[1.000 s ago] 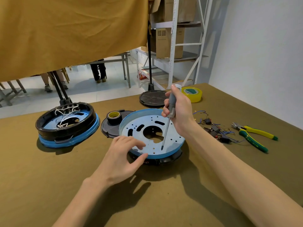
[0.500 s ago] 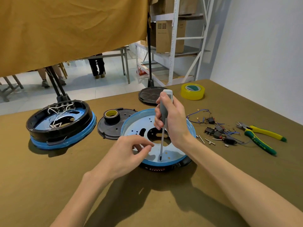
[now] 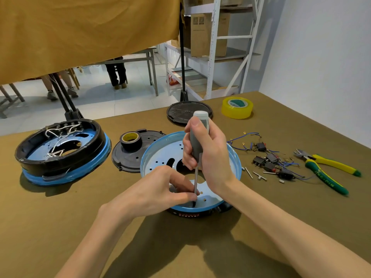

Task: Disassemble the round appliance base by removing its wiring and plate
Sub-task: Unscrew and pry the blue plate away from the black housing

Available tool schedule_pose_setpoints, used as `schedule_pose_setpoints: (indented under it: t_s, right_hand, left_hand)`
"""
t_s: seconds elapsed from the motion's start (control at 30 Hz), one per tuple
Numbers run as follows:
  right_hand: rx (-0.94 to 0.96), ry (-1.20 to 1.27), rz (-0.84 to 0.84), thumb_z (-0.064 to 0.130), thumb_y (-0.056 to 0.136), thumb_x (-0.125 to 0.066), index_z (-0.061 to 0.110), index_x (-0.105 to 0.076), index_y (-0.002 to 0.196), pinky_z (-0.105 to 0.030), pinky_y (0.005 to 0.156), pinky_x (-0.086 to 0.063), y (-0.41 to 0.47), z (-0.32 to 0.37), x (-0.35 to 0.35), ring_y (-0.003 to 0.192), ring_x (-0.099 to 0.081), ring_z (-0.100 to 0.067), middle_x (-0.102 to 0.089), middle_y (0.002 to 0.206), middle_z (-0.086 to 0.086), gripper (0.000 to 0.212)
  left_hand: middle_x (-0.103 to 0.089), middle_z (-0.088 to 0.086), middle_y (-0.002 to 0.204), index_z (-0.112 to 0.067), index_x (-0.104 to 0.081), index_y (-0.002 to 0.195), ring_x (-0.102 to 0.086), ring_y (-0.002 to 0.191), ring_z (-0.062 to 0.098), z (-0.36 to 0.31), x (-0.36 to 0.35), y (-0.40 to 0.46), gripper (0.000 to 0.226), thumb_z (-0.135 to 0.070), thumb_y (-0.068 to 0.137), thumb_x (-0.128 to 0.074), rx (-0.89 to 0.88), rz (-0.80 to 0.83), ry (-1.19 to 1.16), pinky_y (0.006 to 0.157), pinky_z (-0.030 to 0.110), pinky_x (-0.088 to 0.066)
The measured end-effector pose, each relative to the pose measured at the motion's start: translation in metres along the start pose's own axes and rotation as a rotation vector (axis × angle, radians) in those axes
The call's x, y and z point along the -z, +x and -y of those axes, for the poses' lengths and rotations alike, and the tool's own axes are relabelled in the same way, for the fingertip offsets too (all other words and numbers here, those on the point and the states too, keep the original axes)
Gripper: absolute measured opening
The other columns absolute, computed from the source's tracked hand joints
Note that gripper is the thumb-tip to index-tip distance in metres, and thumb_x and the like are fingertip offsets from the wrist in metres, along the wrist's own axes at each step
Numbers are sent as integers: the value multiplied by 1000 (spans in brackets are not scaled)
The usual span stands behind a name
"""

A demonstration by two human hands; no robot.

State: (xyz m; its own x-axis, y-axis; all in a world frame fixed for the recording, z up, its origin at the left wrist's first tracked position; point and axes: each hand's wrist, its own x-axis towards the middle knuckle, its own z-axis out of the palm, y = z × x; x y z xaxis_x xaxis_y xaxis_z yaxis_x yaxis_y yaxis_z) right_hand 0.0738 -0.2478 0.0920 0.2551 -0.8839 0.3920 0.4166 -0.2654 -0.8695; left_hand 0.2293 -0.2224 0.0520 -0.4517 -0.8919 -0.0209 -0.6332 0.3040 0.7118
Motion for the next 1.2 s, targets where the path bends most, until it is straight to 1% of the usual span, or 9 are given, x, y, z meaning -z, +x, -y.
schedule_pose_setpoints:
  t_s: [0.27,0.33,0.43,0.5,0.67,0.9,0.97,1.1,1.2]
  right_hand:
    - [116,-198,108,15,98,-65,4,-44,90,-37,48,-48,-6,12,0,49,-54,-26,-49,67,-18,24]
    - [79,-219,98,14,97,-67,2,-44,90,-32,44,-46,-7,14,-3,47,-50,-21,-45,68,-20,27]
    - [-2,-202,34,17,96,-70,6,-48,78,-25,41,-38,-4,17,-8,41,-40,-14,-42,55,-6,31]
    - [-84,-147,47,20,96,-70,9,-44,68,-23,39,-34,0,20,-8,37,-34,-15,-40,51,-3,39]
    - [-215,-34,374,10,97,-62,12,-36,64,-17,38,-27,6,28,0,34,-26,-12,-32,49,-3,41]
    - [-448,183,755,9,89,-56,15,-29,69,-19,38,-30,16,33,13,34,-27,-9,-29,48,-2,34]
    - [-438,130,677,11,94,-57,13,-38,74,-22,41,-32,18,33,13,38,-31,-10,-33,53,-2,27]
    - [-178,-175,44,21,94,-73,1,-55,97,-30,53,-50,5,25,4,54,-52,-19,-54,68,-7,27]
    - [20,-262,-159,27,96,-71,3,-57,85,-24,48,-45,-10,18,-5,52,-49,-15,-51,63,-6,30]
  left_hand:
    - [-76,-24,94,-40,-80,98,-70,92,2,0,2,-3,11,-41,94,-71,-31,67,-50,76,13,-52]
    - [-76,-23,96,-40,-80,100,-69,94,4,-1,3,-3,13,-42,94,-69,-19,67,-47,77,20,-55]
    - [-76,-21,98,-40,-79,103,-70,95,8,-4,2,-3,13,-41,94,-69,-11,77,-36,83,39,-59]
    - [-75,-24,104,-39,-78,109,-69,101,3,-7,2,-3,16,-35,96,-68,-31,78,-50,88,35,-59]
    - [-76,-20,112,-31,-76,115,-67,114,0,-9,3,-4,19,-27,100,-66,-100,87,-212,97,13,-49]
    - [-80,-6,101,-23,-79,105,-75,101,12,-9,-13,-2,11,-27,98,-70,-104,33,-362,91,19,-55]
    - [-80,-7,98,-22,-81,101,-75,98,11,-8,-16,-2,11,-25,98,-71,-88,-3,-357,90,20,-56]
    - [-80,-8,94,-23,-81,99,-76,94,13,-8,-19,-1,10,-26,95,-73,-51,-64,-318,89,30,-60]
    - [-79,-11,91,-26,-82,98,-76,89,11,-9,-20,-1,15,-38,90,-76,-67,-90,-264,82,28,-61]
